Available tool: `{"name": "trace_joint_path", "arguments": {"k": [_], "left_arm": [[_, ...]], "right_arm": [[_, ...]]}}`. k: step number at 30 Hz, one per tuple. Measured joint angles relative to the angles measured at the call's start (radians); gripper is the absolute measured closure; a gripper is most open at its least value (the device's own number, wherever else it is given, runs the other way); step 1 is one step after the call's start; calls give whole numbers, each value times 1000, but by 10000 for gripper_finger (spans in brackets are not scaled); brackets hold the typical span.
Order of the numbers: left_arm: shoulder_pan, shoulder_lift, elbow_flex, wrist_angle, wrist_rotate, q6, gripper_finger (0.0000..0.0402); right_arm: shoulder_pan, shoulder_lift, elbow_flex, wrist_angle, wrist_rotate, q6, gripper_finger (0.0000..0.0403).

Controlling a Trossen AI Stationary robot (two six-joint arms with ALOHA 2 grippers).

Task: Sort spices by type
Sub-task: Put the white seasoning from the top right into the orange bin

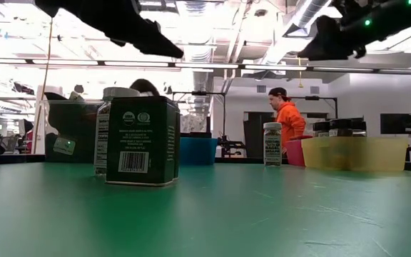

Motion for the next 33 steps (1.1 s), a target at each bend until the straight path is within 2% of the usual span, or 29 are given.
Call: {"name": "trace_joint_path", "arguments": {"k": [4, 7, 13, 16, 21, 24, 29, 33], "left_arm": [[-39, -6, 0, -10, 48, 24, 65], [-64, -9, 1, -33, 92, 18, 65], [-94, -8, 1, -151, 94, -57, 65], [-106, -11, 0, -169, 53, -78, 65], [-111, -47, 14, -192, -59, -67, 65], [-111, -87, 17, -200, -120, -75, 65], [-110, -164, -41, -169, -231, -79, 65], [-103, -220, -86, -155, -244, -83, 65]], "right_arm": [[106, 75, 0, 107, -13, -41, 147], [151, 127, 0, 148, -91, -36, 147], [183, 225, 3, 173, -192, 31, 147], [166, 272, 46, 121, -205, 62, 147], [51, 336, 206, -130, -212, 117, 147], [-52, 377, 282, -254, -272, 122, 147], [-250, 437, 310, -298, -472, 67, 147], [-410, 486, 314, -301, -680, 30, 147]]}}
